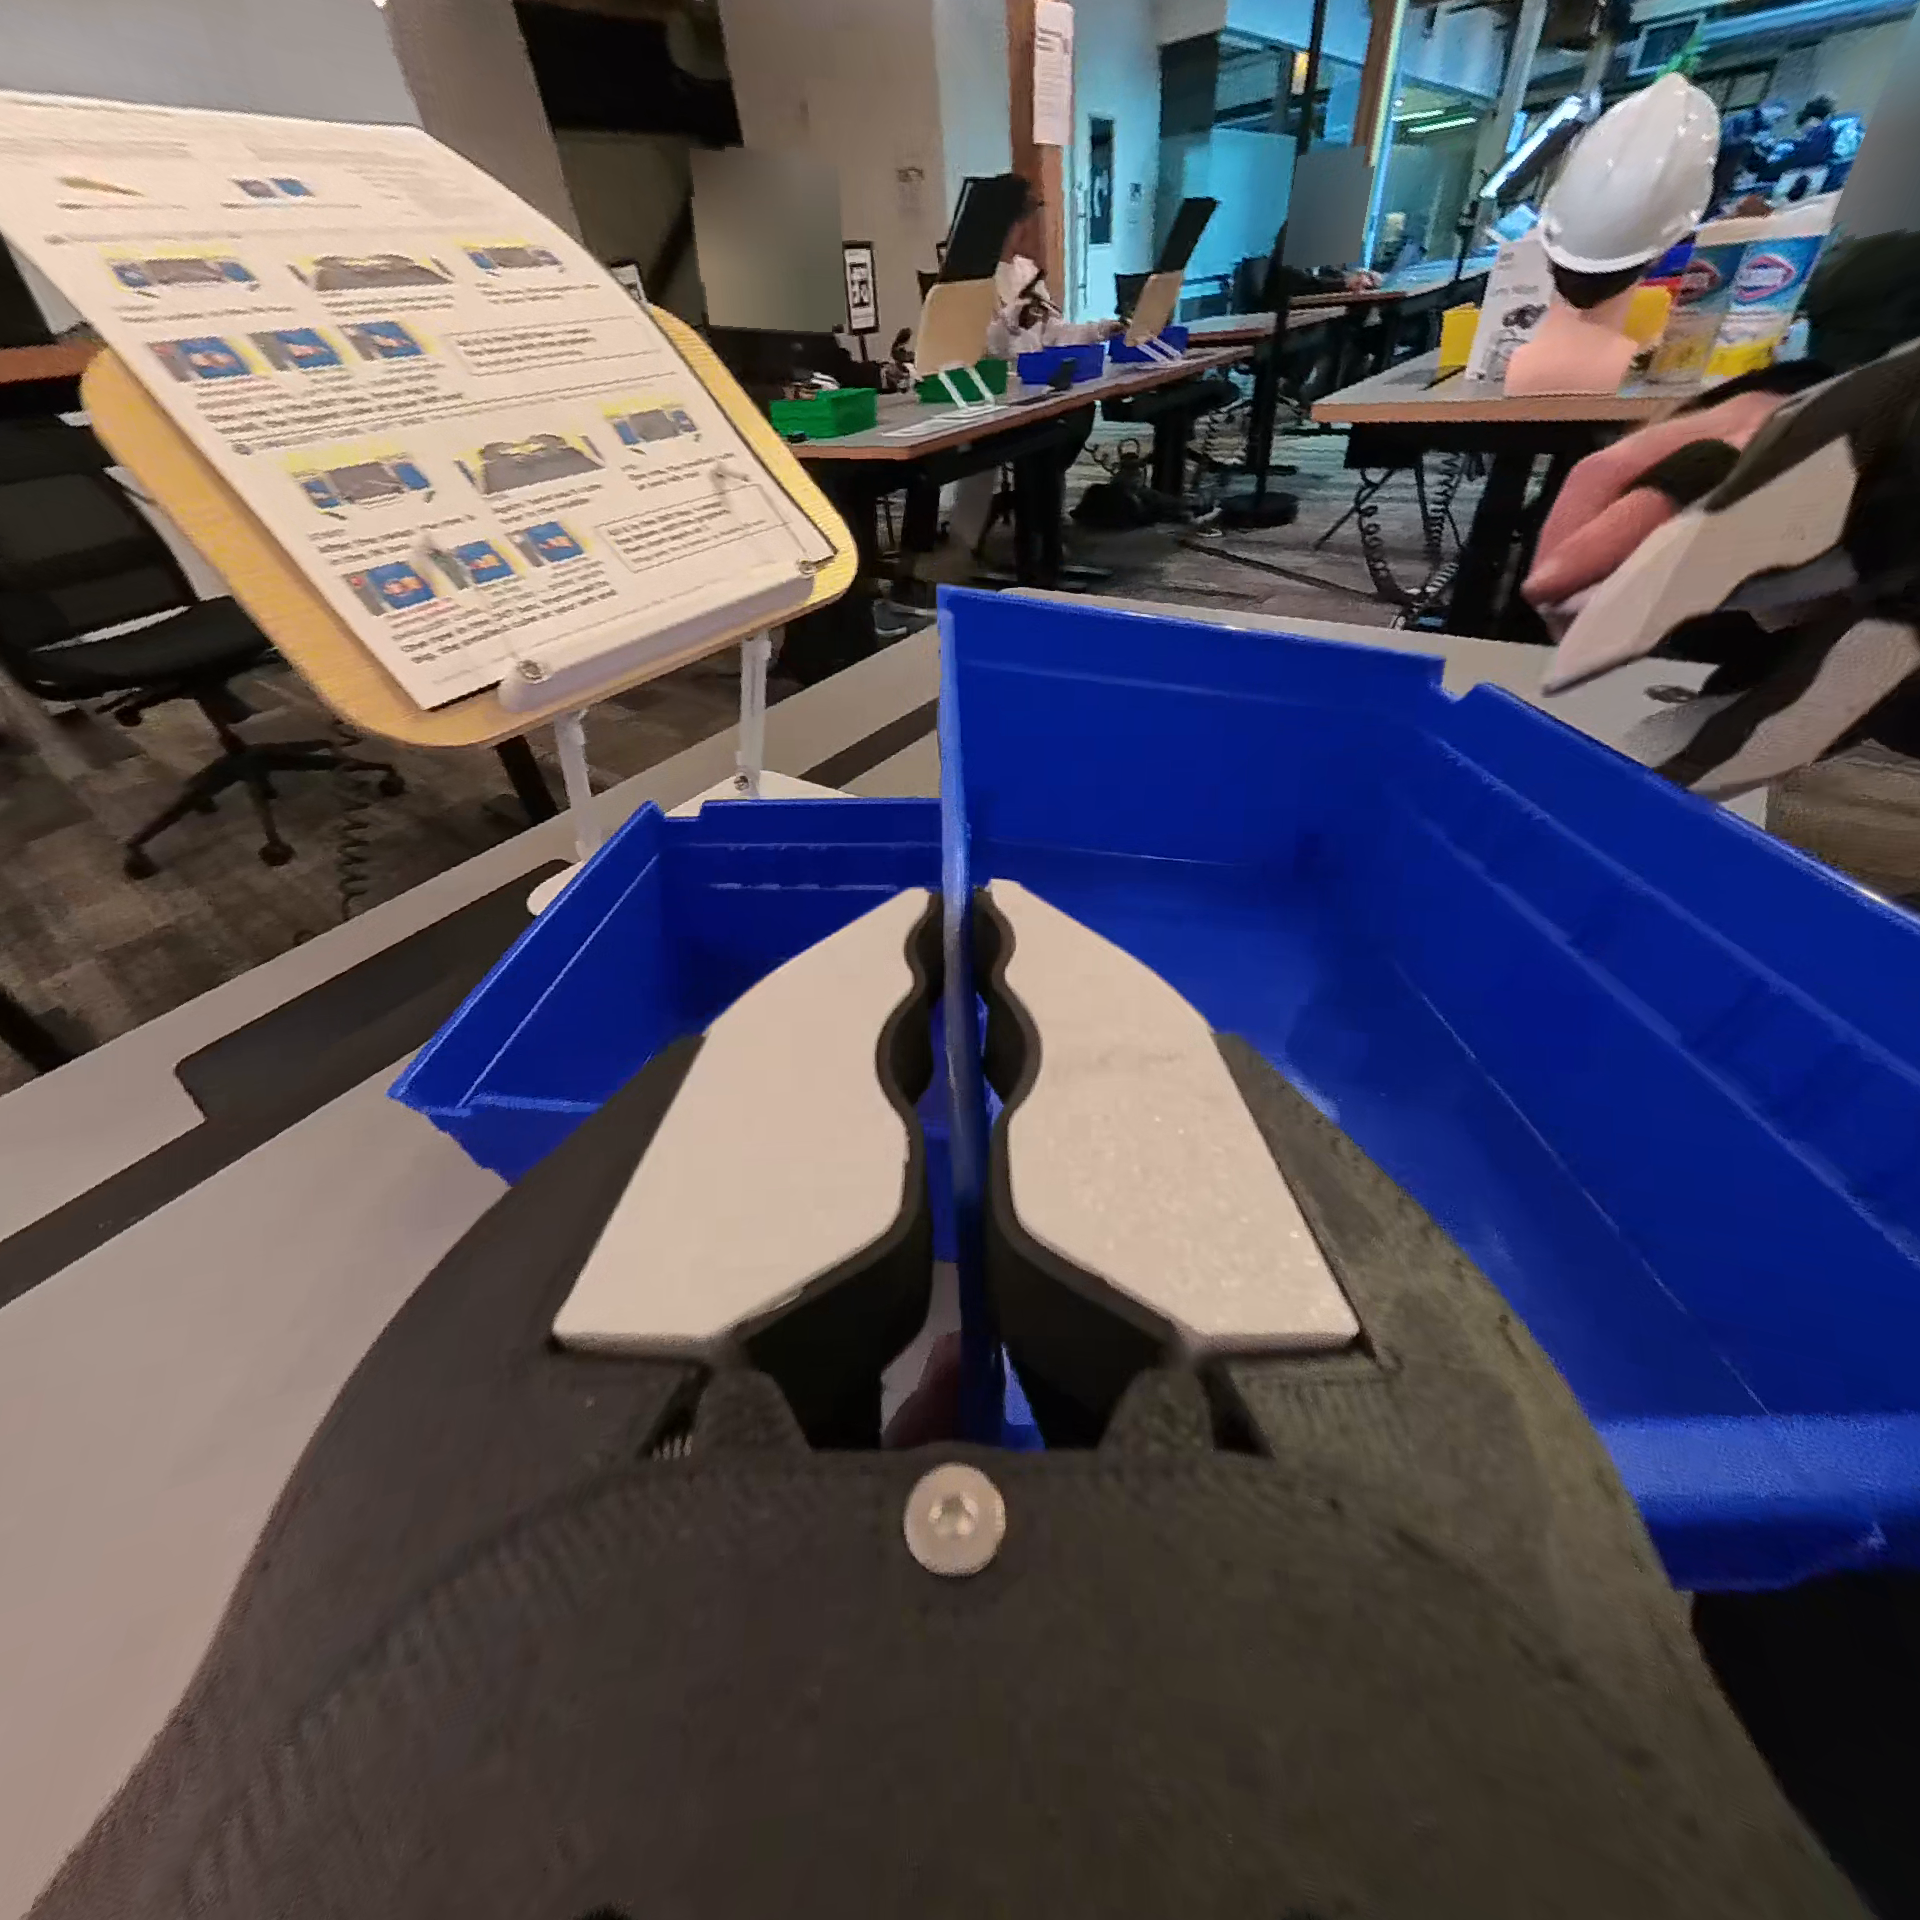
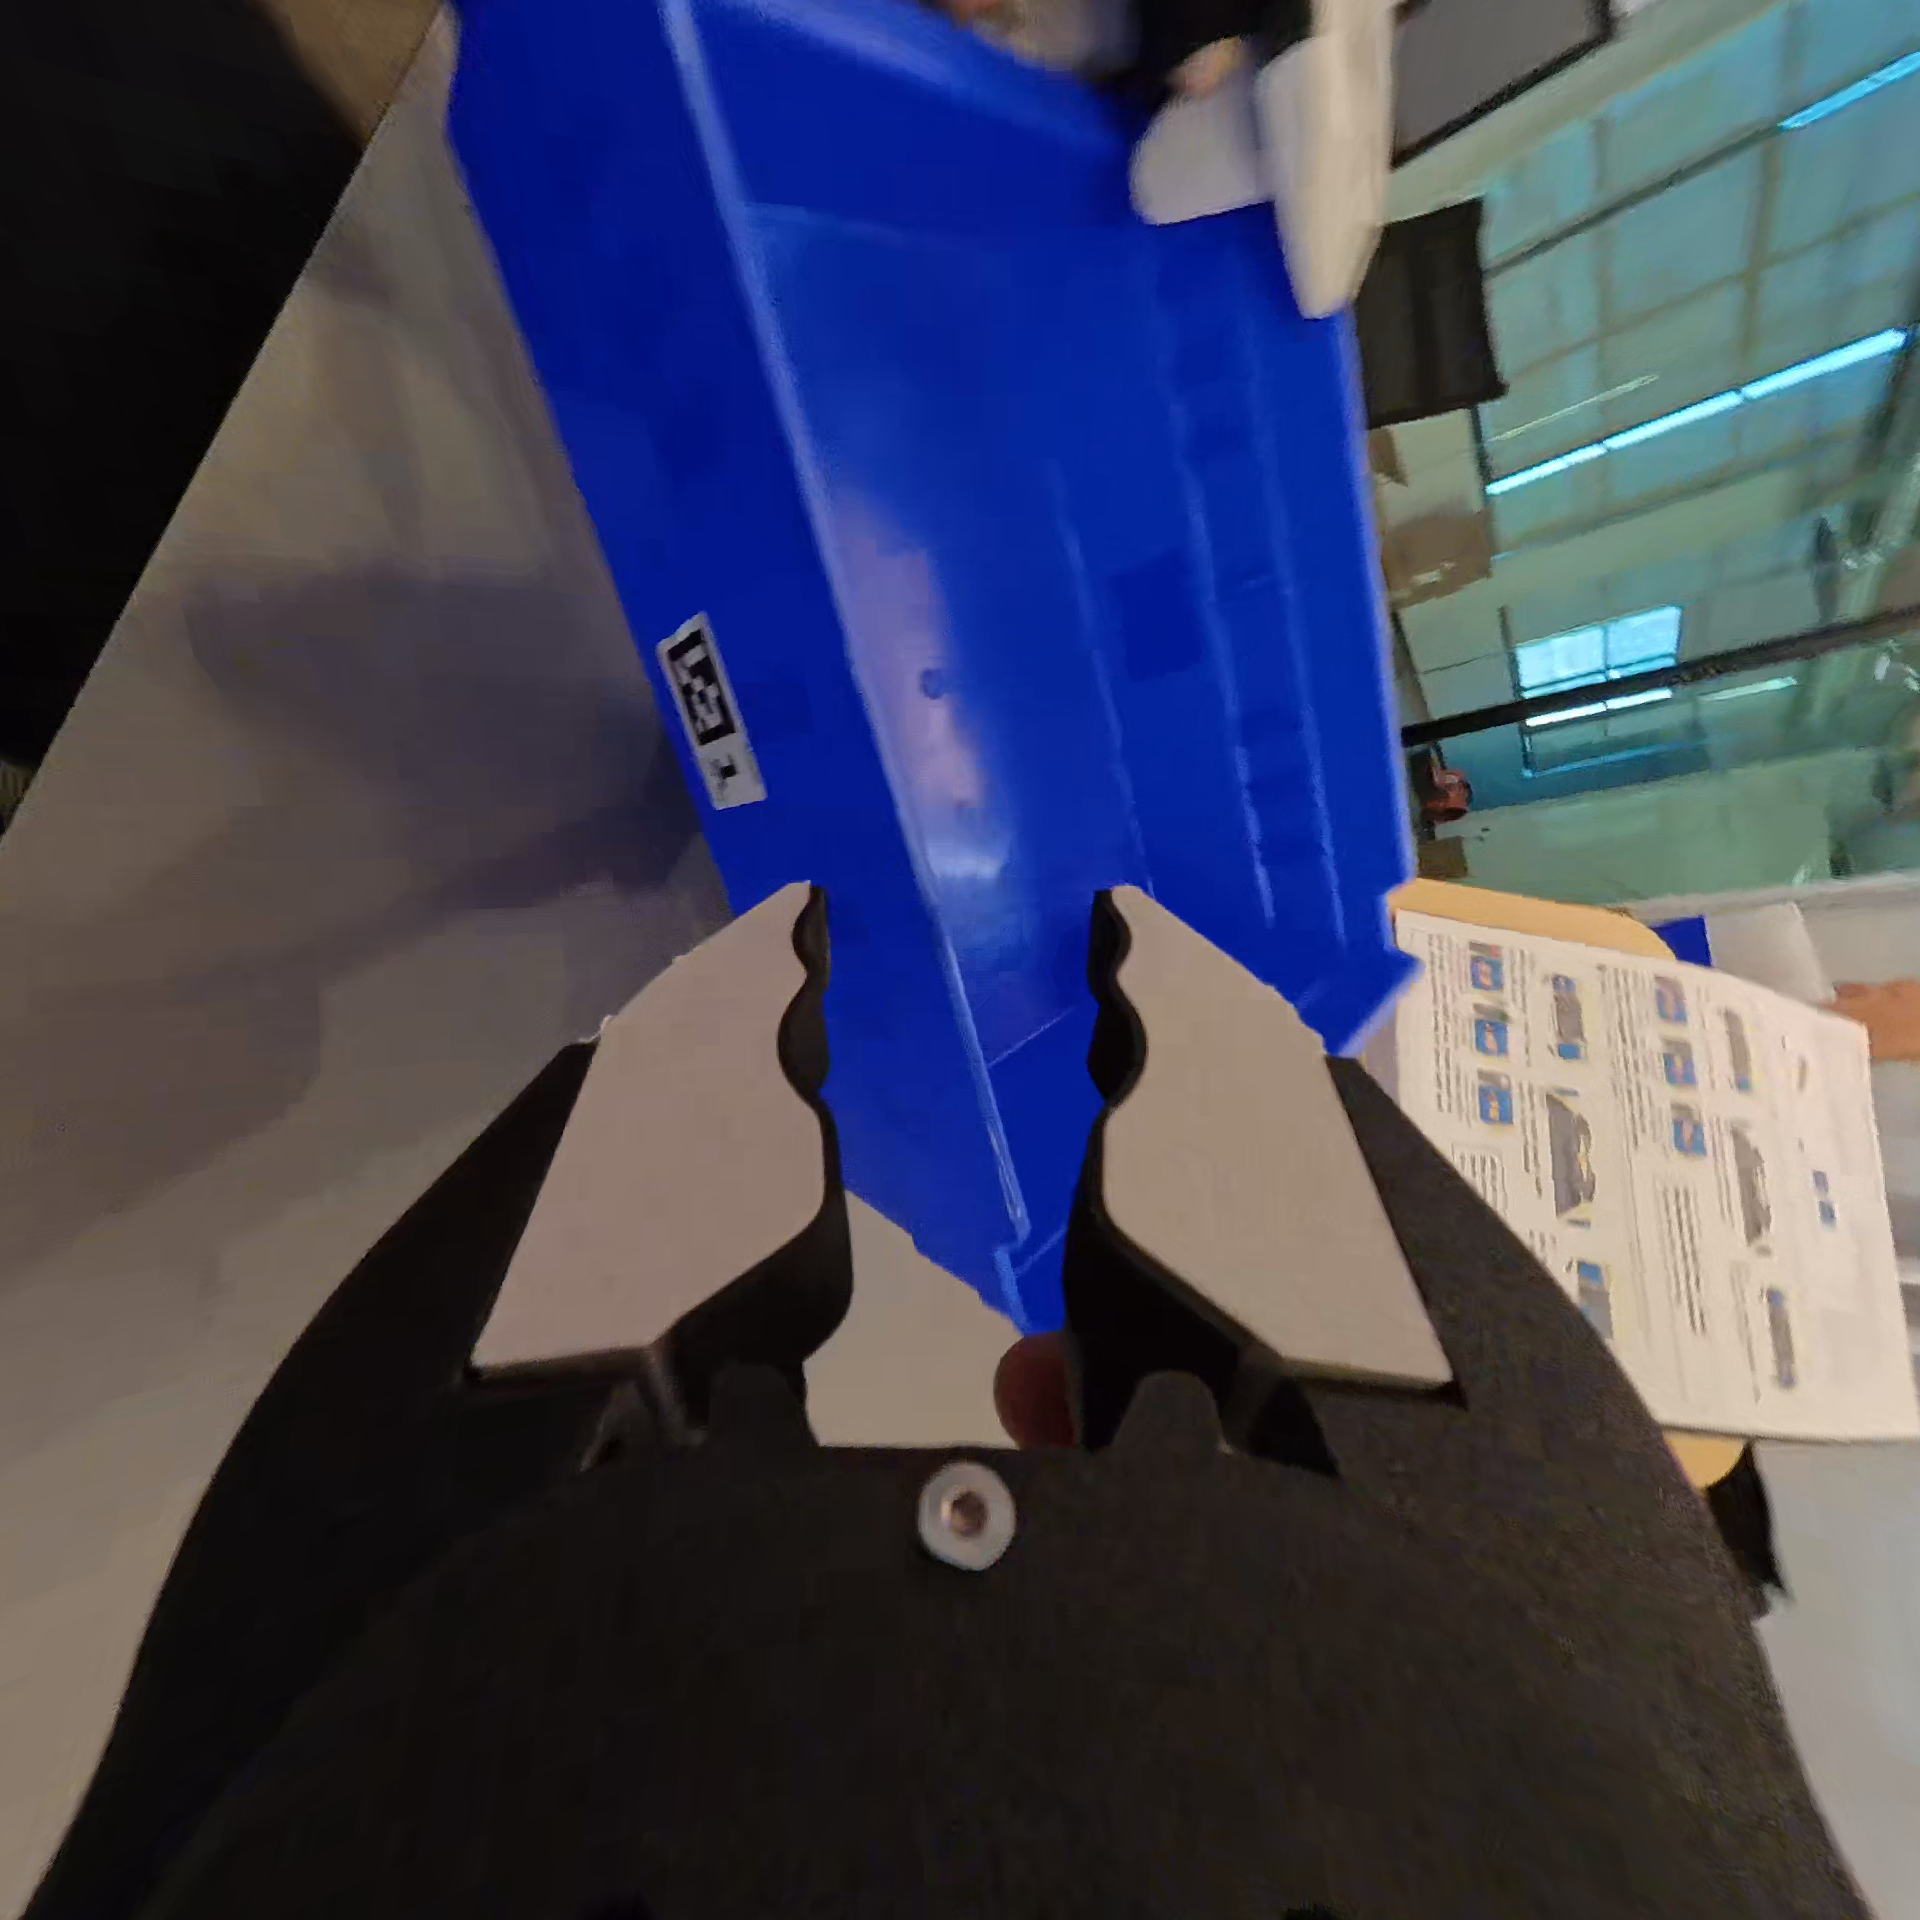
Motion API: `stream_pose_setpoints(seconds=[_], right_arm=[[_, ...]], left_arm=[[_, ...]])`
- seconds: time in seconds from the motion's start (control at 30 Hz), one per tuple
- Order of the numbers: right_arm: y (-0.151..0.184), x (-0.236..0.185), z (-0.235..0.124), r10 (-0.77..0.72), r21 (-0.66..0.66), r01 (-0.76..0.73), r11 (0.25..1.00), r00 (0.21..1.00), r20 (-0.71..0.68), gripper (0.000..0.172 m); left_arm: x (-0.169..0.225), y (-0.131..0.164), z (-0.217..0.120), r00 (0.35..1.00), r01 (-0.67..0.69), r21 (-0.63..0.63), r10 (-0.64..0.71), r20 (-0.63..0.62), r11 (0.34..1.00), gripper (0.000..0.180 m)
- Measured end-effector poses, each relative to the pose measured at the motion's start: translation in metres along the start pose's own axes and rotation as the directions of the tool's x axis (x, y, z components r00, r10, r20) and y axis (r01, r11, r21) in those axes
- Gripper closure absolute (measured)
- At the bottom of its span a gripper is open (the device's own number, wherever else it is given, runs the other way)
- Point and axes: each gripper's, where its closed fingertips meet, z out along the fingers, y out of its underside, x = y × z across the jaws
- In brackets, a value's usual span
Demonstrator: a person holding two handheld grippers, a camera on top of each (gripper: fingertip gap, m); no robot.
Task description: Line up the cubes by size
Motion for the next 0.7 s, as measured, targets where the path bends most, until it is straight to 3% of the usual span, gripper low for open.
stream_pose_setpoints(seconds=[0.27, 0.7], right_arm=[[0.007, -0.026, 0.013, -0.202, -0.103, 0.215, 0.971, 0.971, 0.129, 0.156], [0.013, -0.060, -0.009, -0.103, -0.106, 0.137, 0.985, 0.955, 0.280, 0.168]], left_arm=[[0.011, -0.010, 0.002, 0.999, -0.024, 0.026, 0.025, -0.045, 0.999, 0.176], [0.042, -0.019, 0.038, 0.979, -0.080, 0.065, 0.091, -0.183, 0.995, 0.176]])
